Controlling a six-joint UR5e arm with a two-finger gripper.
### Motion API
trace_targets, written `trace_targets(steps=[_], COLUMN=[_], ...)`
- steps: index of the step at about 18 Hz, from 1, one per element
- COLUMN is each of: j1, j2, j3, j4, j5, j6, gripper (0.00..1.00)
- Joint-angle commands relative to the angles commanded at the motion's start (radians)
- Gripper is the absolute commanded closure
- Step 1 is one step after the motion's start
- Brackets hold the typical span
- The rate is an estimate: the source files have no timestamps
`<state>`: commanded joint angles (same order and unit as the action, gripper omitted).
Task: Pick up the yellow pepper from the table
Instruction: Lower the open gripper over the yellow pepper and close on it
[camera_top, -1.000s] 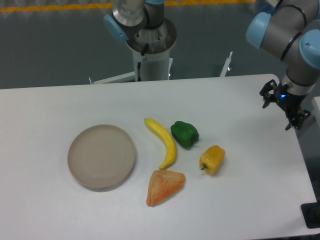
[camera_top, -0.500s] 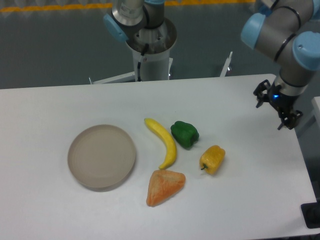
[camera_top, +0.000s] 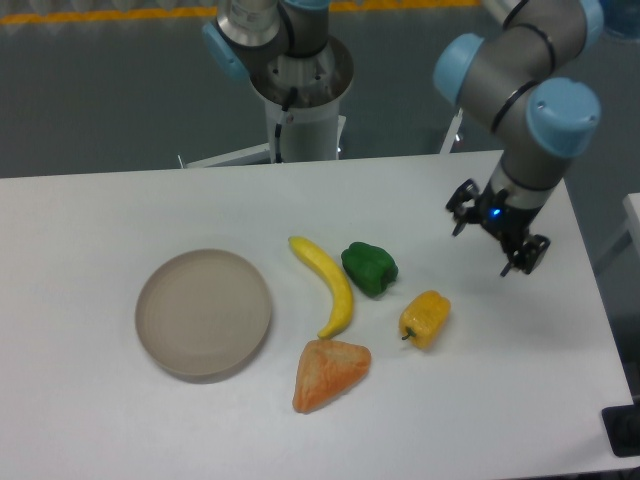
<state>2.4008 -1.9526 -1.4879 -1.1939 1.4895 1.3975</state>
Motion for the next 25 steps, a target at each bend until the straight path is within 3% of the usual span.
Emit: trace_targets(steps=[9,13,16,25], j1=[0.001,0.000,-0.003,-0.037], j2=[-0.051,-0.069,-0.074,-0.098], j3=[0.000,-0.020,-0.063,-0.090], j4=[0.007,0.010,0.063,0.065], j5=[-0.063,-0.072,-0.072,-0.071], j6=[-0.135,-0.137,-0.138,-0.140], gripper=[0.00,0.00,0.00,0.00])
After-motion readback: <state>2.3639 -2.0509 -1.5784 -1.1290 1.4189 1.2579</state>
